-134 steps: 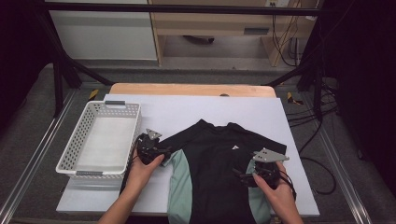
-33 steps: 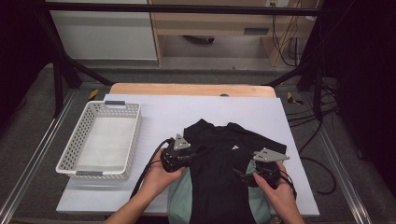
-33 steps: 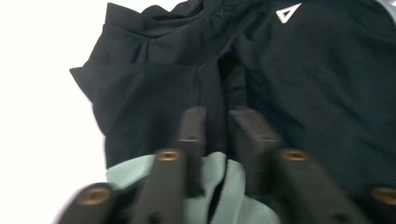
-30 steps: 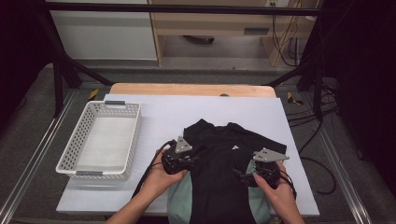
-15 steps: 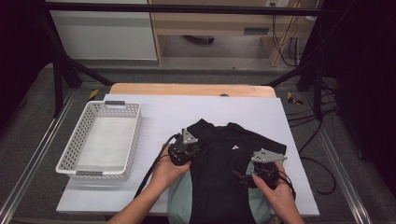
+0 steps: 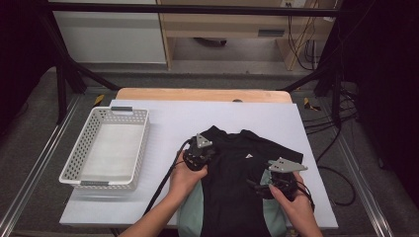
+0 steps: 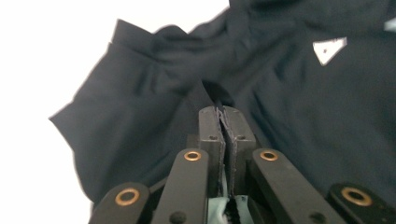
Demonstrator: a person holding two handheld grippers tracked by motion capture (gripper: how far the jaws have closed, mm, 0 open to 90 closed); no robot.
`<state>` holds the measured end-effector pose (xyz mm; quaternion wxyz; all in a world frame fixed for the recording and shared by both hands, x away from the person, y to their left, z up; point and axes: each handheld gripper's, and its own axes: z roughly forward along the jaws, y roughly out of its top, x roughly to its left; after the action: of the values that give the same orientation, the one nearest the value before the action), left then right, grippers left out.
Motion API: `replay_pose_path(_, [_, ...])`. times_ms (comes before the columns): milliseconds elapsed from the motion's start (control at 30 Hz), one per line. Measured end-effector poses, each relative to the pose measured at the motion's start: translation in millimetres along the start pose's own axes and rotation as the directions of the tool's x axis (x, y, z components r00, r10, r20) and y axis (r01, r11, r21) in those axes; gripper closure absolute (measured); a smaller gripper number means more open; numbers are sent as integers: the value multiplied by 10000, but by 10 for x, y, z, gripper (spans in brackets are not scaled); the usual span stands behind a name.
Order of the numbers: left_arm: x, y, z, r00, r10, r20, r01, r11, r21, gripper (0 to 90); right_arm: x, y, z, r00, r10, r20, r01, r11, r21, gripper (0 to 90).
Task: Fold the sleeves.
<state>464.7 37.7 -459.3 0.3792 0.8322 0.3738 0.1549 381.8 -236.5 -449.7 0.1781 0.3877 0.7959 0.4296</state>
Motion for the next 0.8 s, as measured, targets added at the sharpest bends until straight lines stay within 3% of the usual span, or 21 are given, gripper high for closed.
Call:
replay_pose_path(133, [-16, -26, -24, 9999, 118, 18, -117, 9999, -84, 860, -24, 5, -12, 9999, 15, 108, -14, 9999, -133, 100])
replay_pose_path(400, [-17, -56, -151, 9990, -184, 397, 210, 9975, -671, 785, -42, -5, -20, 9997, -5, 243, 10, 9998, -192, 92])
replay_pose_path(500, [-16, -56, -210, 9987, -253, 441, 290, 9960, -843, 705, -43, -6, -23, 9996, 29, 293, -22, 9998, -219, 91])
replay_pose_path(667, [-30, -41, -369, 9993, -16, 383, 77, 9872, -1593, 602, -42, -8, -19, 9995, 71, 314, -66, 9999, -160, 90])
replay_pose_path(800, [-22, -115, -540, 9996, 26, 281, 24, 9844, -1760, 487, -55, -15, -23, 9989, 330, 330, -332, 9994, 69, 91])
